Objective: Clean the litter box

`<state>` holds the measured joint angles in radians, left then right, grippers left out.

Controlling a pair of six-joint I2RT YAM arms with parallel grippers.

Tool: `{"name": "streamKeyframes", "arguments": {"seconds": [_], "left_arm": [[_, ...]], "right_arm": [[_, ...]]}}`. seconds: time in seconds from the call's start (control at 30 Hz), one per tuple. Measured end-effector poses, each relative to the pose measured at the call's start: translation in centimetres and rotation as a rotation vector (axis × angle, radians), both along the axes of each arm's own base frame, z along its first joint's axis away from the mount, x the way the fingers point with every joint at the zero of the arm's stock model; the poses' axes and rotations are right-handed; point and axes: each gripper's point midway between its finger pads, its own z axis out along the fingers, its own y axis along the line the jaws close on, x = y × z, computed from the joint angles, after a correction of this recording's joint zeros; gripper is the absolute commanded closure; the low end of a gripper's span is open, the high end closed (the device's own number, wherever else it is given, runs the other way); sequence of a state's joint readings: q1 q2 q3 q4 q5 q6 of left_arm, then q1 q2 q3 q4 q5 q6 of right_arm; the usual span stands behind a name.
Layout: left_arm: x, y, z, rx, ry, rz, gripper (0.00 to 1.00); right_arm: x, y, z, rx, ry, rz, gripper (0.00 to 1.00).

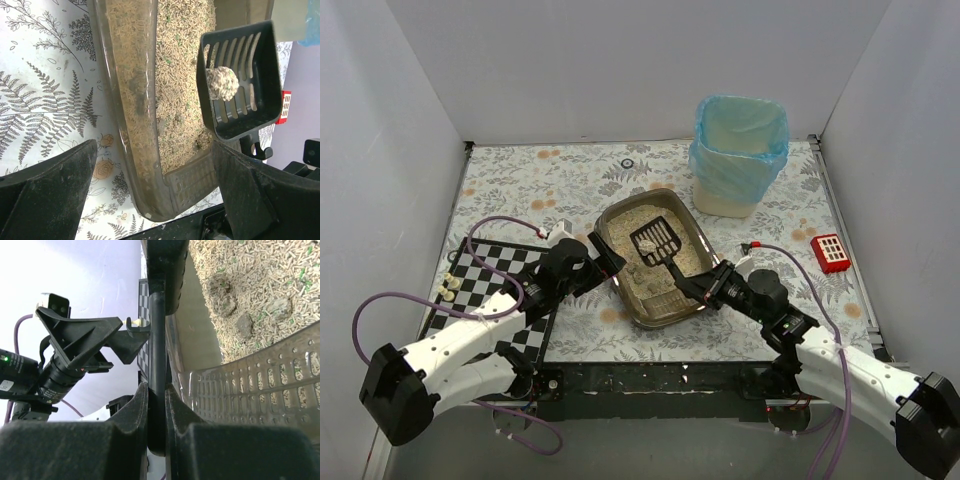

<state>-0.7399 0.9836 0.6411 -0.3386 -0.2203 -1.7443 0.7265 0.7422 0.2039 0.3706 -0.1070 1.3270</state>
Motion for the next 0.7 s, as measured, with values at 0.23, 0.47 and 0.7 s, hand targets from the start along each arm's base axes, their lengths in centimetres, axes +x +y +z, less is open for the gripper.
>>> {"name": "streamKeyframes", "arguments": {"seconds": [0.23,0.47,0.7], "left_arm": [[0.0,0.0,0.9,-0.022,-0.022,-0.001,0.02],[-0.3,0.2,2.0,-0.05,-0.045,0.0,0.02],[-0.3,0.2,2.3,-0.056,-0.051,0.0,0.02]], "right_arm": [[-0.4,-0.1,1.5,0.023,-0.046,0.003,0.99],[-0.6,-0.3,1.6,0.014,-0.057,0.007,0.99],[-0.6,0.0,1.0,0.006,-0.033,0.018,0.99]]}}
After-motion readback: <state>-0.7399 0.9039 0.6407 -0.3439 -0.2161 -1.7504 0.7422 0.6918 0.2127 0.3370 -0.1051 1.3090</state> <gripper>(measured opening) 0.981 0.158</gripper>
